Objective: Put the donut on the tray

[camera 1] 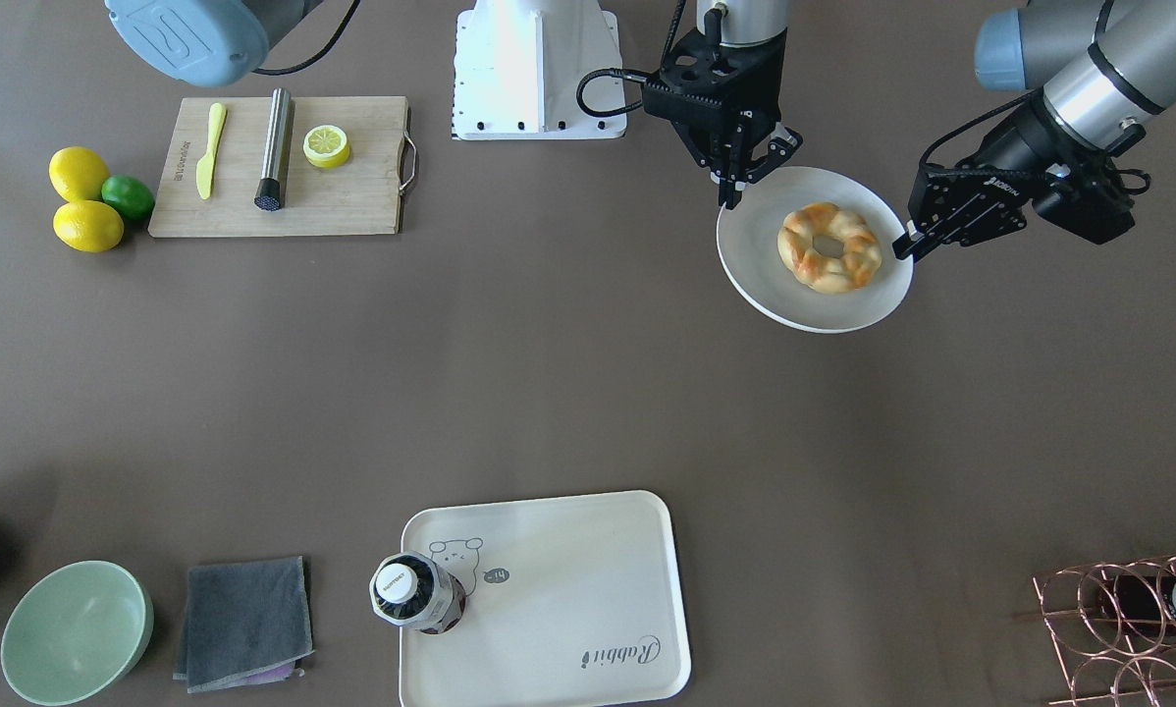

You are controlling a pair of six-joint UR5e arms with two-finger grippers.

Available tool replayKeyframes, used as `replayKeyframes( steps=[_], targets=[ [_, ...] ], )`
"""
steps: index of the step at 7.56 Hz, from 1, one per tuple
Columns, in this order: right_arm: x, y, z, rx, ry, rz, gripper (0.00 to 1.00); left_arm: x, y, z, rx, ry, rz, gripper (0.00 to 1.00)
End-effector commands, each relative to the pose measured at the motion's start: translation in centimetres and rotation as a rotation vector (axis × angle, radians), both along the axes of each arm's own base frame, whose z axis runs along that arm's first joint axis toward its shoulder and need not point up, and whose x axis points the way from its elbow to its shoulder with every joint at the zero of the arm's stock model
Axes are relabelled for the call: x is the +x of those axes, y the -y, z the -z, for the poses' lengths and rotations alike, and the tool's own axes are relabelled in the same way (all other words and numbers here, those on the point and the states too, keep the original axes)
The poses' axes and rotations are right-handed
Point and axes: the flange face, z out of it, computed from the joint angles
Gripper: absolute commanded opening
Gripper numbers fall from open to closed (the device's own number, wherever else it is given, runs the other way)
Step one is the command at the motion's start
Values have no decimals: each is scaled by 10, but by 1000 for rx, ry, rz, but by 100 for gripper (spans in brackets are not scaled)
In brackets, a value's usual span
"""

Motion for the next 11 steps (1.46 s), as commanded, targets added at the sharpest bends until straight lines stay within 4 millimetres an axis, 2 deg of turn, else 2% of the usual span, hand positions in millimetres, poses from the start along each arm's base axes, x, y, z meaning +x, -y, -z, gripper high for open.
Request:
replayKeyframes(
  steps=[1, 2, 3, 4, 6, 7, 8, 9, 10, 11],
  targets=[
    [1, 1, 0, 2, 1, 0, 0, 1, -1, 1, 4, -1, -1, 0],
    [2, 1, -1, 7, 0, 2, 0, 1, -1, 1, 4, -1, -1, 0],
    [4, 6, -1, 9, 0, -4, 30, 1, 0, 1, 4, -1, -1, 0],
    [8, 12, -3, 17, -9, -1, 99, 1, 0, 1, 4, -1, -1, 0],
    [15, 17, -1, 50, -14, 22, 100, 3, 1, 1, 1, 0, -3, 0],
    [25, 24, 1, 51, -6, 24, 100, 4, 2, -2, -5, 5, -3, 0],
    [39, 25, 1, 66, -16, 83, 100, 12, 2, -5, -11, 9, -14, 0],
    [58, 33, -1, 75, -53, 133, 100, 24, 10, -7, -27, 16, -19, 0],
    [78, 48, -17, 86, -91, 186, 100, 40, 30, -3, -108, 6, 7, 0],
    [96, 64, -55, 96, -113, 213, 100, 62, 50, 8, -197, -8, 31, 0]
  ],
)
